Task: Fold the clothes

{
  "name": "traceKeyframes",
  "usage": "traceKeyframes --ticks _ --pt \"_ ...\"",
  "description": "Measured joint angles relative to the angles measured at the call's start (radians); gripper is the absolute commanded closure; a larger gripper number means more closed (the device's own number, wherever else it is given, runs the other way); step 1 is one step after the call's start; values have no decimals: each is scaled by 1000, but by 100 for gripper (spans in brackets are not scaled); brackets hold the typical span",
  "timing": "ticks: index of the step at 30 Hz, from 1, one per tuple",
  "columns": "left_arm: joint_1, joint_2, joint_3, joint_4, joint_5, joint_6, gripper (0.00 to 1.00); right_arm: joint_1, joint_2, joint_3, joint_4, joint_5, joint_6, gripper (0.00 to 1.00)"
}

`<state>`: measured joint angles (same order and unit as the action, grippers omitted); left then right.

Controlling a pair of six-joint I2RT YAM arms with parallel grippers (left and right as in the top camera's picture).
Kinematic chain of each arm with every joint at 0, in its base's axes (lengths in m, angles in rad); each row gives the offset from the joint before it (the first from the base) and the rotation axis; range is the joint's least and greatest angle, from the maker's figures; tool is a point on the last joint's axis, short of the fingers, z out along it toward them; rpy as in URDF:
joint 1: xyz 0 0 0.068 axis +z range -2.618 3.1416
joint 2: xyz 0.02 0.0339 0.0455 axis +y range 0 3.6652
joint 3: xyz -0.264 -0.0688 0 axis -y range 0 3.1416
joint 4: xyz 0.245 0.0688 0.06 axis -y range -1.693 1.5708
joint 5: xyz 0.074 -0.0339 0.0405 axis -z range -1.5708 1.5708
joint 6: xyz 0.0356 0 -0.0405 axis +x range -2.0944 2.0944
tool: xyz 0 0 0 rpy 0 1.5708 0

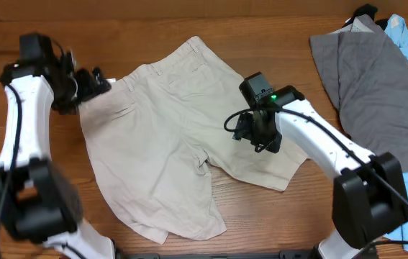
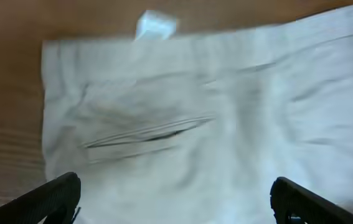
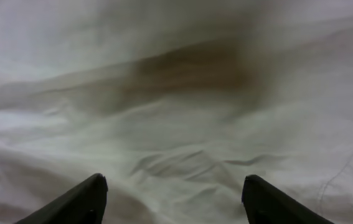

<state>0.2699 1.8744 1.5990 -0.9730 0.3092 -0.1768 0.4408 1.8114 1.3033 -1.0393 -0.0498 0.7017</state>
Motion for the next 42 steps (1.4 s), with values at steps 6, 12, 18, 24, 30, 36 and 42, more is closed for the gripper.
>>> traceKeyframes --ticks 6,12,18,24,30,36,42 --pt "-114 -287 29 -47 21 23 0 -3 30 0 23 -16 -12 25" --pt "-224 -364 33 -121 28 85 0 -3 111 0 27 -21 -23 18" --pt "-257 -364 32 -138 2 115 0 -2 186 2 32 4 -21 16" --pt "-264 -364 32 -165 -37 143 0 -14 205 18 47 13 -9 16" --pt "-264 -364 32 -165 -48 155 0 -115 228 55 180 24 -24 16" --pt "-264 -364 32 -165 -52 155 0 -277 269 100 404 27 -134 15" --pt "-264 -364 32 -159 -52 155 0 -341 352 266 321 19 -231 0"
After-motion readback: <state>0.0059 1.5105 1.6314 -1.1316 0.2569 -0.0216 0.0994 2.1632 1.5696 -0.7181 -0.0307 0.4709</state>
